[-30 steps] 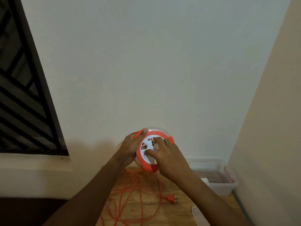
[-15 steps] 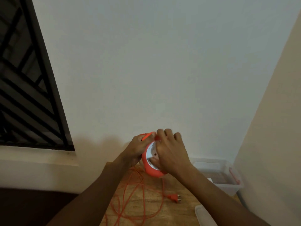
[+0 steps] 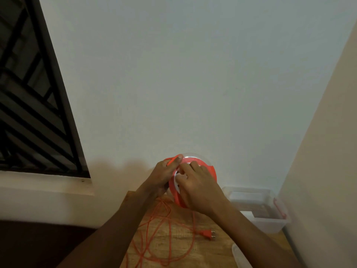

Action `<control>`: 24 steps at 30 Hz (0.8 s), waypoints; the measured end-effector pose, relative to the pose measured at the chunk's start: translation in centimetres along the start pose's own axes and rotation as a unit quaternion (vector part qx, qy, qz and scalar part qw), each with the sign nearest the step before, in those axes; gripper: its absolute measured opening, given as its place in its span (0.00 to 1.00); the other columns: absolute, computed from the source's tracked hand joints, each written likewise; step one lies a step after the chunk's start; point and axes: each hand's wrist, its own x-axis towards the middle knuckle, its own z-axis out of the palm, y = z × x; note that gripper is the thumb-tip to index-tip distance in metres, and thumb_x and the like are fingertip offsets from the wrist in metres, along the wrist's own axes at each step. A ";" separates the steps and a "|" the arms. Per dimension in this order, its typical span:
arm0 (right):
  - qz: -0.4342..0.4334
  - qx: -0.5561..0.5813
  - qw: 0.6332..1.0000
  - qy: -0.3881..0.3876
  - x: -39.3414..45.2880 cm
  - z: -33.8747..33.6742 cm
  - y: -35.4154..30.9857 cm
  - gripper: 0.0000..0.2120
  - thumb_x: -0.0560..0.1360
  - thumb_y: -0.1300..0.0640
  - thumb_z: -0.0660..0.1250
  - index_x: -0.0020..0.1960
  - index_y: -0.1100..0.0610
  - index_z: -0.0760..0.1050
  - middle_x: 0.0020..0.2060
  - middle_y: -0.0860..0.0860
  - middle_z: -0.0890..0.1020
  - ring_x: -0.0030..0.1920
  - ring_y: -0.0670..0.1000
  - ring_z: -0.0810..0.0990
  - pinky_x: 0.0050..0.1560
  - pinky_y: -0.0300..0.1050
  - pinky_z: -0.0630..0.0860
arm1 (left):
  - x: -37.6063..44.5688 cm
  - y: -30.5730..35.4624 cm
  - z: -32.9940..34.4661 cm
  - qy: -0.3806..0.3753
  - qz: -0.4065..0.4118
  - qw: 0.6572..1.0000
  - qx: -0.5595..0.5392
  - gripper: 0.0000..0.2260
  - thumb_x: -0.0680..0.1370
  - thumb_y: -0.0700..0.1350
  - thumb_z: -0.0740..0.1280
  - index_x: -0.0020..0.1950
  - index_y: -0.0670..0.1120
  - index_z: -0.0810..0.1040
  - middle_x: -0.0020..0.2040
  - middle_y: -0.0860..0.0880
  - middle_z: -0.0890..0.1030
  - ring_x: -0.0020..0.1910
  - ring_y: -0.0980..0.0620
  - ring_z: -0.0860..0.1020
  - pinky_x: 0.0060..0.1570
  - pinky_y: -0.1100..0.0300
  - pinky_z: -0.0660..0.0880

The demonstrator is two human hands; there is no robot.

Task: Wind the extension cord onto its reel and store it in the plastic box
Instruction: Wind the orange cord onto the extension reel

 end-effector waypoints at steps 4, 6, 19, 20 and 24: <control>-0.029 0.004 0.988 -0.152 -0.5 -0.8 1.0 0.29 0.64 0.53 0.77 0.64 0.49 0.74 0.66 0.53 0.75 0.63 0.59 0.72 0.58 0.61 0.74 | 0.0 0.7 -0.8 -0.014 -0.014 1.000 0.015 0.13 0.80 0.57 0.69 0.53 0.49 0.86 0.52 0.43 0.88 0.49 0.43 0.87 0.44 0.53 0.85; -0.058 -0.014 0.983 -0.176 -0.1 -1.2 1.2 0.34 0.62 0.55 0.80 0.66 0.49 0.74 0.67 0.51 0.75 0.63 0.60 0.73 0.57 0.60 0.75 | -0.1 0.7 -1.0 -0.014 -0.018 0.999 0.028 0.13 0.80 0.57 0.68 0.56 0.49 0.84 0.53 0.44 0.88 0.49 0.43 0.87 0.44 0.53 0.85; 0.042 -0.104 0.994 -0.017 0.6 -0.7 1.7 0.26 0.71 0.38 0.68 0.56 0.59 0.78 0.34 0.55 0.83 0.39 0.58 0.78 0.42 0.51 0.72 | -0.7 0.5 -0.1 -0.066 -0.041 0.997 0.028 0.16 0.80 0.57 0.68 0.58 0.46 0.83 0.52 0.42 0.88 0.49 0.42 0.87 0.45 0.52 0.84; 0.063 -0.103 0.992 -0.020 0.7 -0.7 1.9 0.25 0.73 0.38 0.65 0.55 0.59 0.78 0.34 0.54 0.84 0.38 0.58 0.79 0.42 0.51 0.71 | -0.8 0.4 0.1 -0.062 -0.043 0.997 0.026 0.15 0.81 0.56 0.67 0.58 0.46 0.83 0.51 0.42 0.88 0.47 0.42 0.87 0.44 0.52 0.84; 0.081 -0.099 0.992 -0.011 0.5 -0.4 2.8 0.17 0.73 0.43 0.67 0.47 0.57 0.79 0.31 0.55 0.83 0.33 0.58 0.79 0.40 0.51 0.73 | -0.5 0.5 0.8 -0.043 -0.031 0.997 0.049 0.16 0.81 0.56 0.66 0.60 0.47 0.82 0.51 0.44 0.88 0.48 0.42 0.87 0.45 0.52 0.84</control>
